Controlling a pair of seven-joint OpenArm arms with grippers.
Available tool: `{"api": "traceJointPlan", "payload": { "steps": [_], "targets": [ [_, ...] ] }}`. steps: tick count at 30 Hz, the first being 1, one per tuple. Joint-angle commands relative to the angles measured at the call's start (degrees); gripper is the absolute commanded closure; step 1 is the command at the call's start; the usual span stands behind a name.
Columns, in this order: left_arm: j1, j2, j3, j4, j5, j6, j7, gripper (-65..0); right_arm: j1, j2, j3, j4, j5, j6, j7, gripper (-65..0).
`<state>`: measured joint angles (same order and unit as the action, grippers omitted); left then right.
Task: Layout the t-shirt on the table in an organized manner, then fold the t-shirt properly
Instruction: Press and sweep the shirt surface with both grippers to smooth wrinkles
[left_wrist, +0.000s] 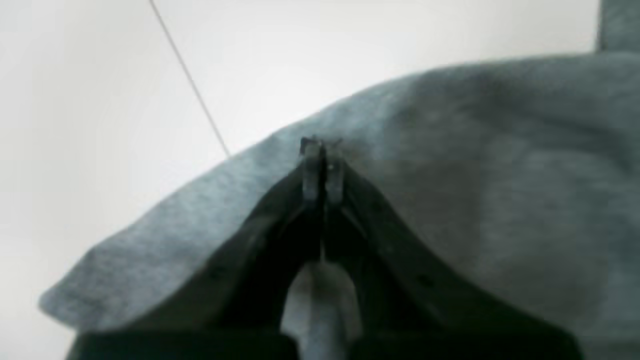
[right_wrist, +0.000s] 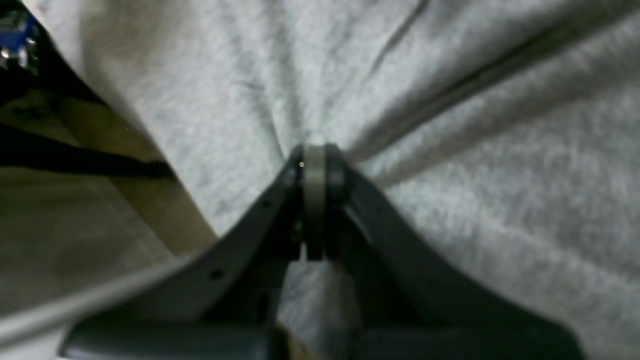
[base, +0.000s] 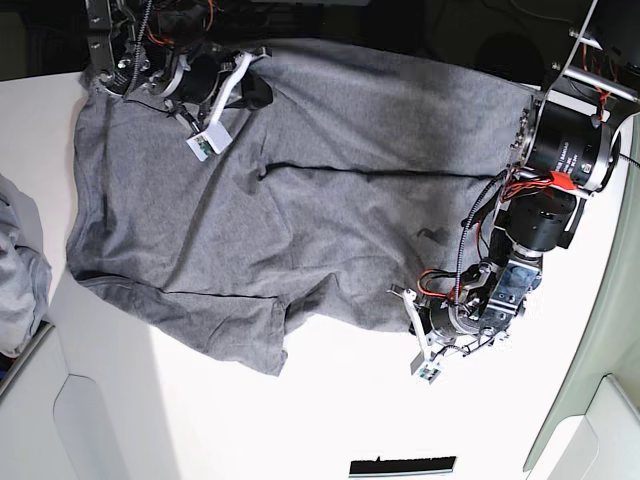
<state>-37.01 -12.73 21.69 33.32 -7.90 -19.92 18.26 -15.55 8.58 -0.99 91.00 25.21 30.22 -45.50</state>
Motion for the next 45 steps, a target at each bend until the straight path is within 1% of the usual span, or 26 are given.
{"api": "traceJointPlan", "payload": {
  "steps": [1, 3, 4, 7, 10, 14, 16, 18, 23, 24, 25, 26, 27, 29, 32, 35, 38, 41, 45],
  "targets": [
    [-2.32, -1.40, -0.24, 1.73, -0.26, 0.17, 0.96, 0.0, 1.18, 0.28, 0.13, 1.99, -0.09, -0.39, 0.48, 0.0],
    [-1.88, -3.39, -0.24, 5.22, -3.43, -0.66, 4.94, 0.0, 2.51, 0.26, 0.13, 2.73, -0.11, -0.42, 1.09, 0.0],
    [-1.27, -4.83, -0.24, 7.82, -5.99, -1.79, 6.43, 0.0, 3.37, 0.15, 0.11, 2.75, 0.15, -0.39, 1.86, 0.0],
    [2.43, -10.56, -0.24, 19.12, -13.90, -5.05, 11.63, 0.0, 6.03, 0.07, 0.11, 2.75, 1.88, -0.42, 4.70, 0.0],
    [9.09, -17.03, -0.24, 31.43, -20.06, -6.56, 15.78, 0.0, 9.68, -1.29, 0.11, 2.64, 2.01, -0.42, 5.86, 0.0],
    [20.09, -25.07, -0.44, 44.19, -24.02, -6.69, 16.70, 0.0, 17.05, -4.66, -0.66, 0.28, 1.79, -0.44, 5.97, 0.0],
    [25.55, -27.80, -1.05, 49.22, -24.50, -6.69, 16.72, 0.0, 21.62, -6.60, -1.84, -3.23, 1.75, -0.44, 6.91, 0.0],
    [30.91, -29.49, -2.69, 53.57, -24.48, -6.69, 16.72, 0.0, 26.56, -8.74, -3.58, -8.79, 0.90, -0.44, 8.13, 0.0],
    [42.66, -29.94, -7.15, 61.22, -24.48, -6.73, 16.35, 0.0, 37.51, -14.97, -10.08, -26.51, -3.28, -0.39, 10.01, 0.0],
    [44.46, -29.94, -7.17, 62.05, -24.48, -7.17, 16.22, 0.0, 39.39, -16.26, -11.61, -30.16, -3.87, -0.39, 10.43, 0.0],
    [46.03, -29.75, -7.15, 62.55, -24.48, -8.31, 16.20, 0.0, 40.98, -17.29, -13.05, -33.75, -4.26, -0.39, 11.21, 0.0],
    [47.39, -29.20, -7.15, 62.90, -24.50, -9.49, 16.00, 0.0, 42.36, -17.29, -15.52, -36.94, -2.56, -0.11, 12.63, 0.0],
    [48.50, -28.59, -7.15, 62.99, -24.50, -10.38, 15.80, 0.0, 43.58, -17.29, -17.62, -39.65, -2.10, -0.11, 14.36, 0.0],
    [50.07, -26.73, -7.15, 62.97, -23.96, -10.80, 15.19, 0.0, 45.11, -17.29, -20.46, -43.78, -3.58, 0.13, 15.65, 0.0],
    [51.58, -24.46, -7.15, 62.95, -23.80, -10.75, 15.04, 0.0, 45.20, -17.29, -21.88, -46.97, -8.00, 0.26, 15.85, 0.0],
    [53.37, -23.32, -7.15, 62.95, -23.26, -10.75, 15.02, 0.0, 45.22, -17.16, -21.86, -49.46, -10.95, 0.20, 17.57, 0.0],
    [55.56, -23.32, -7.15, 62.95, -22.51, -10.78, 15.04, 0.0, 45.29, -16.46, -21.46, -49.96, -13.73, -0.31, 19.61, 0.0],
    [57.44, -23.32, -7.15, 62.95, -22.47, -10.88, 15.19, 0.0, 46.07, -14.67, -19.85, -49.96, -14.99, -0.66, 21.68, 0.0],
    [59.82, -23.32, -7.15, 62.95, -22.47, -11.43, 15.13, 0.0, 47.30, -12.02, -15.80, -49.96, -15.17, -0.63, 21.79, 0.0]
  ]
}}
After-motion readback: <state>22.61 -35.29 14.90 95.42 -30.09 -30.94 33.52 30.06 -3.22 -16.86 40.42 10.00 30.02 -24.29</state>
